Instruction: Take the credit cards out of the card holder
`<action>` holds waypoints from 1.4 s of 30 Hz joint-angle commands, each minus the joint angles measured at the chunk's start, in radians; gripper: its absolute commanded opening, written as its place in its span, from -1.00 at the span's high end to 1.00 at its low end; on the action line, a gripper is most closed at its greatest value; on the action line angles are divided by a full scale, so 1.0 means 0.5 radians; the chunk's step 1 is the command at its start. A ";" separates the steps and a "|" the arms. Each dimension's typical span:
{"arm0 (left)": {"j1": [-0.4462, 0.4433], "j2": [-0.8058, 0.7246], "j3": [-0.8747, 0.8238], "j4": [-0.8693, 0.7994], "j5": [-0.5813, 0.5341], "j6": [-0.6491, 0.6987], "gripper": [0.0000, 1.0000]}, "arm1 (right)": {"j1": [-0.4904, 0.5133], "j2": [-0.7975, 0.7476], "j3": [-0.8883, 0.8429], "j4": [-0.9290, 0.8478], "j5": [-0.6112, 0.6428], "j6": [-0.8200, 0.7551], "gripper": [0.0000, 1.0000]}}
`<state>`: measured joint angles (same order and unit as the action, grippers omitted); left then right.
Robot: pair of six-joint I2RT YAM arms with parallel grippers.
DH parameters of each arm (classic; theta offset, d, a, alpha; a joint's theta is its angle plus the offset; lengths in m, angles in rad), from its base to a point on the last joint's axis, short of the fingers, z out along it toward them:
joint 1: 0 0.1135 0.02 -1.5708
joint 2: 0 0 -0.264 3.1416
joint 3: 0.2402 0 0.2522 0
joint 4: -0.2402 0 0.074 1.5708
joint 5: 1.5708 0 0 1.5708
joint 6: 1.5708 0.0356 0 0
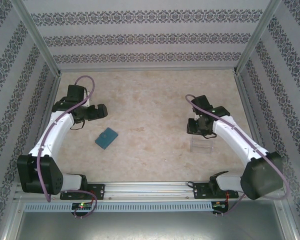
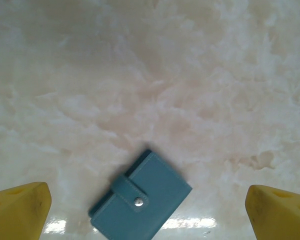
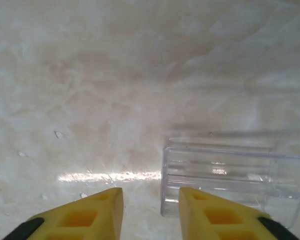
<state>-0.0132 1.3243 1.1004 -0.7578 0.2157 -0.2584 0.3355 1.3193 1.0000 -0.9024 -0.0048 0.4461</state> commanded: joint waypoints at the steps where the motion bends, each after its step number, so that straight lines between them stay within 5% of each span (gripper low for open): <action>1: -0.014 -0.022 -0.070 -0.080 -0.108 0.096 -1.00 | 0.044 0.098 0.058 -0.100 0.040 0.095 0.43; 42: -0.015 0.005 -0.127 -0.105 -0.185 0.201 -1.00 | 0.074 0.374 -0.046 0.050 0.125 0.170 0.68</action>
<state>-0.0132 1.3270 1.0439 -0.7788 0.1230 -0.1669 0.3630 1.4937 0.9920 -0.8837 0.0479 0.5217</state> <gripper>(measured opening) 0.999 0.158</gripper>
